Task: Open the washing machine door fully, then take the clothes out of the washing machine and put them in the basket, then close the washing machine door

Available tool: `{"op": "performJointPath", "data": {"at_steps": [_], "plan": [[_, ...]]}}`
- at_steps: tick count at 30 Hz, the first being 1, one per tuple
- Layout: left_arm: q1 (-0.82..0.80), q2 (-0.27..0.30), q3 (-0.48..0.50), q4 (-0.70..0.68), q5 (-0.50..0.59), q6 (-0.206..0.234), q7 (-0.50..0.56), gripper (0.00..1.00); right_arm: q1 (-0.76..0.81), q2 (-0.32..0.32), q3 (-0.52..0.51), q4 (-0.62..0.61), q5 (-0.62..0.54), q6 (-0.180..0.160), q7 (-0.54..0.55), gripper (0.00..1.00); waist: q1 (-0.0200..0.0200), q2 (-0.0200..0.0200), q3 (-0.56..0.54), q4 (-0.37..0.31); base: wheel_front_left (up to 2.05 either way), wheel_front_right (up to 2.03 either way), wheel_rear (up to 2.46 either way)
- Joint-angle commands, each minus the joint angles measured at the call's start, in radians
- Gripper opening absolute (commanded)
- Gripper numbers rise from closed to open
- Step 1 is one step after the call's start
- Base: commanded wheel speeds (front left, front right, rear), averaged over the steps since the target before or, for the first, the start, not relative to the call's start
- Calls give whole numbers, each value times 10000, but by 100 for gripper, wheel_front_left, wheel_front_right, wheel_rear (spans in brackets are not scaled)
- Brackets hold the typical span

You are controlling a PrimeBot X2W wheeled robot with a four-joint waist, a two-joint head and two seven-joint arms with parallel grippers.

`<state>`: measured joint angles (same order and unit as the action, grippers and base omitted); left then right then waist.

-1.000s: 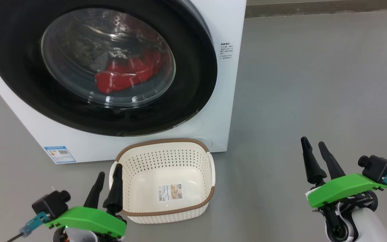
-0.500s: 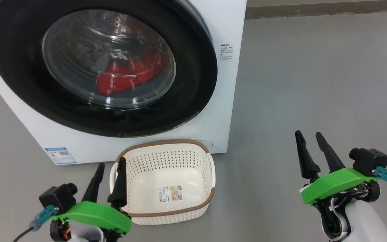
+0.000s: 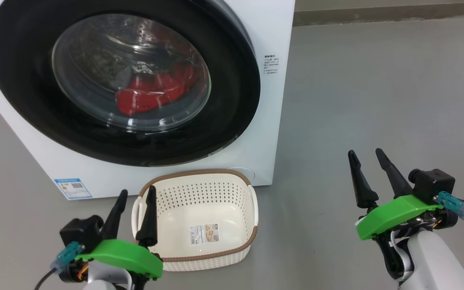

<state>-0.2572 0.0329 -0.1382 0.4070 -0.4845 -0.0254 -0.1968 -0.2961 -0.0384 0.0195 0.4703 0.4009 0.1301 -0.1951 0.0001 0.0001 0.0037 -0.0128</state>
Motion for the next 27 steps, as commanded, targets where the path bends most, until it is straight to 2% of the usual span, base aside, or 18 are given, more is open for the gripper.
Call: {"op": "performJointPath", "data": {"at_steps": [1,17,27], "plan": [[-546,137,200,-160,313,78,-144,100,-513,-74,240,-192,-341,5,-158,100,0,-1,-12,-1,0,0,0],[-1007,174,-150,240,1477,302,-640,100,-1039,-117,674,51,-1979,6,-657,100,0,-1,-20,-47,0,0,0],[-981,174,-153,397,1065,362,-649,100,-1095,-118,803,438,-1399,6,-667,100,0,-1,-106,-64,0,0,0]]}}
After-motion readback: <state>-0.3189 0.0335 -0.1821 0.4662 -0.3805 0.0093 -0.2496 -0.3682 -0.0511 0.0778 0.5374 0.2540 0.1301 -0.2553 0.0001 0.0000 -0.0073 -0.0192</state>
